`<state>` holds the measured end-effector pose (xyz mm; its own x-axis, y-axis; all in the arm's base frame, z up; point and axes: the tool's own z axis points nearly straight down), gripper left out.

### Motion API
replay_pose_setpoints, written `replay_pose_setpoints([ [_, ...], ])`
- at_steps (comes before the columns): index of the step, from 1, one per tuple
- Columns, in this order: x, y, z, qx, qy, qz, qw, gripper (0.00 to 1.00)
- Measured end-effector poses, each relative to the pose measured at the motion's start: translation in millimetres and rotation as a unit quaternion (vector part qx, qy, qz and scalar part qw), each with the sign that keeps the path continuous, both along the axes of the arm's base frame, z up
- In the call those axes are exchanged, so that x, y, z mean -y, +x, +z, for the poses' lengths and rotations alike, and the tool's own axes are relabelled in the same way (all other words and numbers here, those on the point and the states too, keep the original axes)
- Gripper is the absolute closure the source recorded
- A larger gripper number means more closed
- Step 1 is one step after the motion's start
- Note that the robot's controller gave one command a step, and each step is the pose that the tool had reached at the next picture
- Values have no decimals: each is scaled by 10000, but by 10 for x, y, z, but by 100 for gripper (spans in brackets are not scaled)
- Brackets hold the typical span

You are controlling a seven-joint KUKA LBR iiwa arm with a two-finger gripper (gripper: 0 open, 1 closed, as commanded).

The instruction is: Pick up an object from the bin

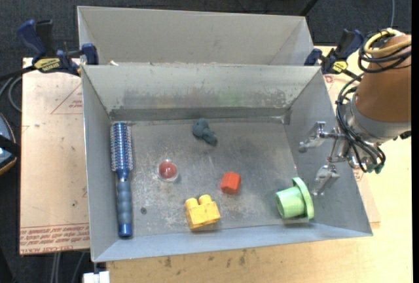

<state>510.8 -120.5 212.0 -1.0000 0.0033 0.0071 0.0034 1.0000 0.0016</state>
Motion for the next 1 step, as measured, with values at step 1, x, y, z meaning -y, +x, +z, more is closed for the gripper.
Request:
replay_pose_setpoints([
  [1,-191,-74,-1316,31,12,1666,9860,0],
])
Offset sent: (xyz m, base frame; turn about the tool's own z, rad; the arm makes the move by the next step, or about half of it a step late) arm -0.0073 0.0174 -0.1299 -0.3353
